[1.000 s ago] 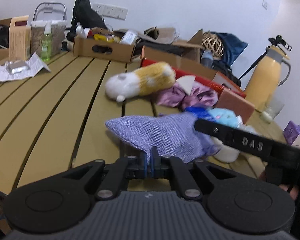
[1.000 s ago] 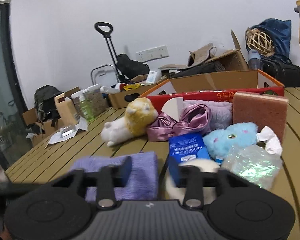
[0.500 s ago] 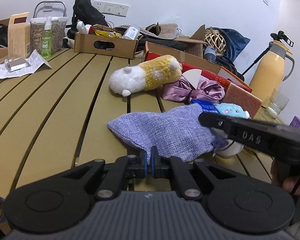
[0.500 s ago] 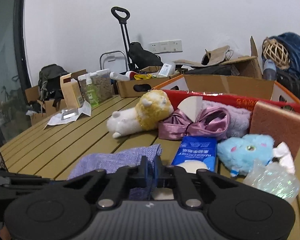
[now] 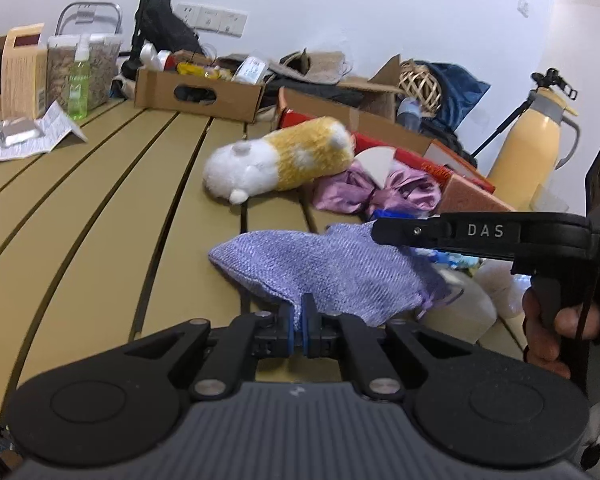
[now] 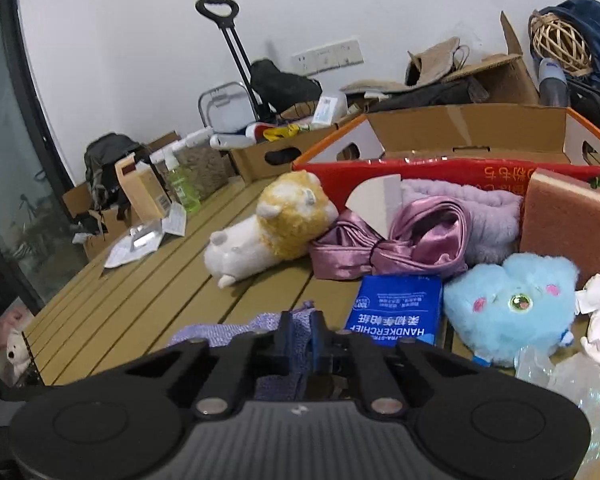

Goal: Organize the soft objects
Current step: 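Lower the purple cloth into the cardboard box and open the left gripper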

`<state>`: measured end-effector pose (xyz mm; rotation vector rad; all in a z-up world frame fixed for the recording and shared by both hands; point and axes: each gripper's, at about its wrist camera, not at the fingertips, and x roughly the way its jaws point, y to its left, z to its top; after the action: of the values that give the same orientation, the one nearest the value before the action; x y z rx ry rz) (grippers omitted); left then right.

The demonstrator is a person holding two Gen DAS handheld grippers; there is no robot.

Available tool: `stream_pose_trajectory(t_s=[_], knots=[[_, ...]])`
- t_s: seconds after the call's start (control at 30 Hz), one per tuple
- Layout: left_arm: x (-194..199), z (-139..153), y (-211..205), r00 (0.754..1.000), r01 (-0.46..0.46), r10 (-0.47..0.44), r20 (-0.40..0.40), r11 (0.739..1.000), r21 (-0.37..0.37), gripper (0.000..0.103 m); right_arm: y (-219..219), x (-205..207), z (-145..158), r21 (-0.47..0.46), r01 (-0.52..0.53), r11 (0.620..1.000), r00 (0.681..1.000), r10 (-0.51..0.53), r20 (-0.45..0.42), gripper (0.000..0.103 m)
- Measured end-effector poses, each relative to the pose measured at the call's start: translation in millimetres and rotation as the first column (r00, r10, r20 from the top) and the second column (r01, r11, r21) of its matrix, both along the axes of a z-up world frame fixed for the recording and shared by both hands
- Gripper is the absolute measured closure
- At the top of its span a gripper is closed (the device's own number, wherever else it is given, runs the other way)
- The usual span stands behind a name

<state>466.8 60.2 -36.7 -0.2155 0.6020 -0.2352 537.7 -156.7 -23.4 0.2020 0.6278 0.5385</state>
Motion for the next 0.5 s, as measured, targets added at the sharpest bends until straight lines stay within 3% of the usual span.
stream_pose_trajectory(t_s=[0.13, 0.23, 0.37, 0.5], knots=[[1.1, 28.2, -1.4, 0.996, 0.028, -0.024, 0.087, 0.999, -0.046, 0.099, -1.6, -12.4, 17.5, 0.005, 0.037, 0.999, 0.995, -0.037, 0.092, 0.100], [26.5, 59.5, -5.1, 0.988, 0.071, -0.062, 0.141, 0.996, -0.055, 0.099, -8.0, -11.6, 42.6, 0.022, 0.064, 0.998, 0.983, -0.066, 0.170, 0.100], [96.7, 101.7, -13.3, 0.975, 0.144, -0.127, 0.184, 0.986, -0.080, 0.099, -22.9, 26.4, 84.0, 0.020, 0.084, 0.996, 0.968, -0.086, 0.234, 0.100], [193.2, 121.5, -27.2, 0.976, 0.190, -0.172, 0.133, 0.972, -0.137, 0.099, -35.6, 105.6, 118.6, -0.013, 0.122, 0.992, 0.965, -0.116, 0.235, 0.100]])
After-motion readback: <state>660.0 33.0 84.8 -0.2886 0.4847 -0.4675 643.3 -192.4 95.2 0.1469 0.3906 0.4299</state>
